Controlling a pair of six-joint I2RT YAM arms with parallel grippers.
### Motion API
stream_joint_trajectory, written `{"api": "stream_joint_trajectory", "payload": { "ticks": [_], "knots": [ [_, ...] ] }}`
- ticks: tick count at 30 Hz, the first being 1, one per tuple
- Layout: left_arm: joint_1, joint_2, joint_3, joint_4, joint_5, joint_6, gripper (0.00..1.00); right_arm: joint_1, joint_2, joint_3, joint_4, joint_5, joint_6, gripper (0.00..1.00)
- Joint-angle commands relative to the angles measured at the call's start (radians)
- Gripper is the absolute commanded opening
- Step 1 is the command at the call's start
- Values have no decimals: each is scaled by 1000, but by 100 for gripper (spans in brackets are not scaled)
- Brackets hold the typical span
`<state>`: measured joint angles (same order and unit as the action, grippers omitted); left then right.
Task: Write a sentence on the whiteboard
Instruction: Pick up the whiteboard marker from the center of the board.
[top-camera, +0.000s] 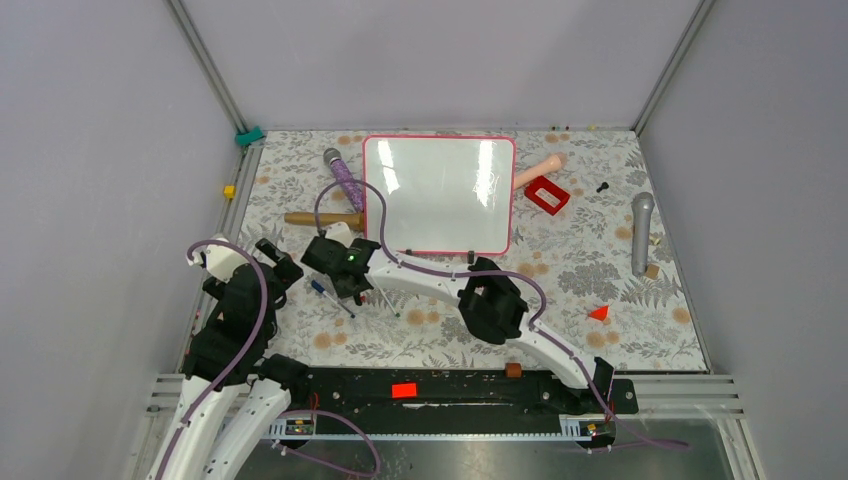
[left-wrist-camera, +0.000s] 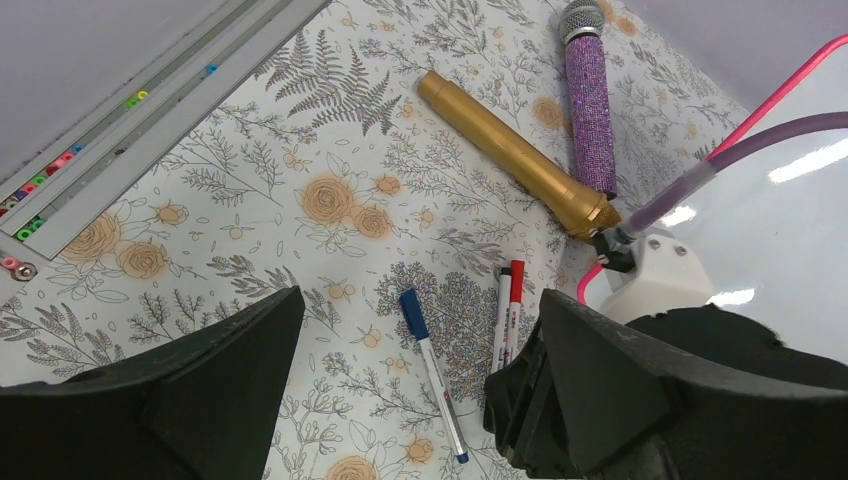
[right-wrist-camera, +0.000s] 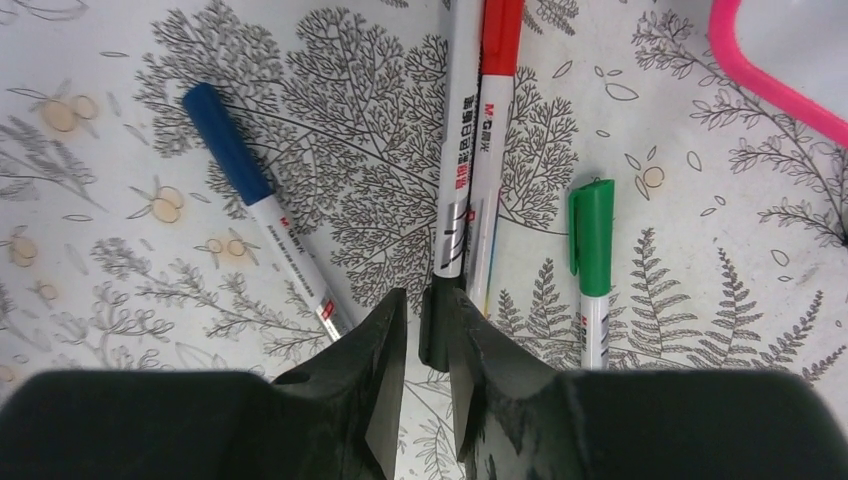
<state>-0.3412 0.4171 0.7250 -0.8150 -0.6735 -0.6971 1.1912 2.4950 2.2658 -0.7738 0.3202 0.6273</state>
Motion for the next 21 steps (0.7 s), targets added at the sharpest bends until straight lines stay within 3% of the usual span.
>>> {"api": "stream_joint_trajectory", "payload": {
  "ticks": [1, 6, 9, 12, 16, 21],
  "knots": [
    [4, 10, 14, 28, -5, 5, 89, 7, 43, -6, -28, 5, 10, 28],
    [4, 15, 13, 30, 0, 5, 89, 1, 45, -93, -26, 19, 8, 25],
    [4, 22, 13, 31, 3, 5, 89, -4, 55, -101, -27, -19, -2, 2],
    [5, 27, 13, 30, 4, 7, 89, -3, 9, -104, -32, -6, -16, 0],
    [5, 39, 13, 45, 45, 38, 89, -6, -157, -170, 12, -5, -54, 0],
    [4, 67, 27, 86, 243, 157, 90, -22, -507, -537, 324, -105, -81, 0]
  ]
}}
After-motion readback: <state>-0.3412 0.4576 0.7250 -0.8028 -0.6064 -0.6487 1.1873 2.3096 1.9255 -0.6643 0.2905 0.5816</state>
